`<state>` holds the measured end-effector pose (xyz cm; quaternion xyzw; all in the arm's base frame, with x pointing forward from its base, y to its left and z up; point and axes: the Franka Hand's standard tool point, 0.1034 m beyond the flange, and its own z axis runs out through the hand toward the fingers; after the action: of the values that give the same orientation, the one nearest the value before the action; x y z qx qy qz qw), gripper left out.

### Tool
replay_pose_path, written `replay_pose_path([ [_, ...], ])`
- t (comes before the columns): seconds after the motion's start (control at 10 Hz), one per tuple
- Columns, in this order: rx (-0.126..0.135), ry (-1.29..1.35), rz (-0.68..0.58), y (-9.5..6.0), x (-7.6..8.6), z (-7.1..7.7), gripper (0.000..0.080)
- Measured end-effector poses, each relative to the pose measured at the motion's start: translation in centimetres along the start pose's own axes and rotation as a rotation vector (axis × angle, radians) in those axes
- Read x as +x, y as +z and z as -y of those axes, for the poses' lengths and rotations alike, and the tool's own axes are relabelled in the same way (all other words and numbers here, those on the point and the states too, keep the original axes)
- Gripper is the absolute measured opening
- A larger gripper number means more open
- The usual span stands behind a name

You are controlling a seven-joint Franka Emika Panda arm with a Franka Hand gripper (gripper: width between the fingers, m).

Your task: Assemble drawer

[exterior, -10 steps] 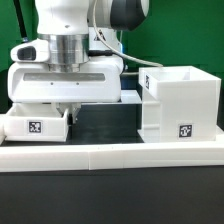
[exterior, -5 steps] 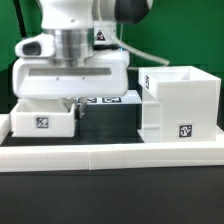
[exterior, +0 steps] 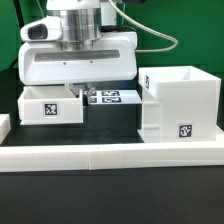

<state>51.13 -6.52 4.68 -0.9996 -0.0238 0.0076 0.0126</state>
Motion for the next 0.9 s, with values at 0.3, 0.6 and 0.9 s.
replay_pose_path([
  [0.3, -0.021, -0.340, 0.010, 0.44, 0.13, -0.01, 0.0042],
  [0.6, -0.024, -0.503, 0.011, 0.40, 0.17, -0.22, 0.0042],
  [0.9, -0.029, -0.666, 0.018, 0.40, 0.11, -0.53, 0.0042],
])
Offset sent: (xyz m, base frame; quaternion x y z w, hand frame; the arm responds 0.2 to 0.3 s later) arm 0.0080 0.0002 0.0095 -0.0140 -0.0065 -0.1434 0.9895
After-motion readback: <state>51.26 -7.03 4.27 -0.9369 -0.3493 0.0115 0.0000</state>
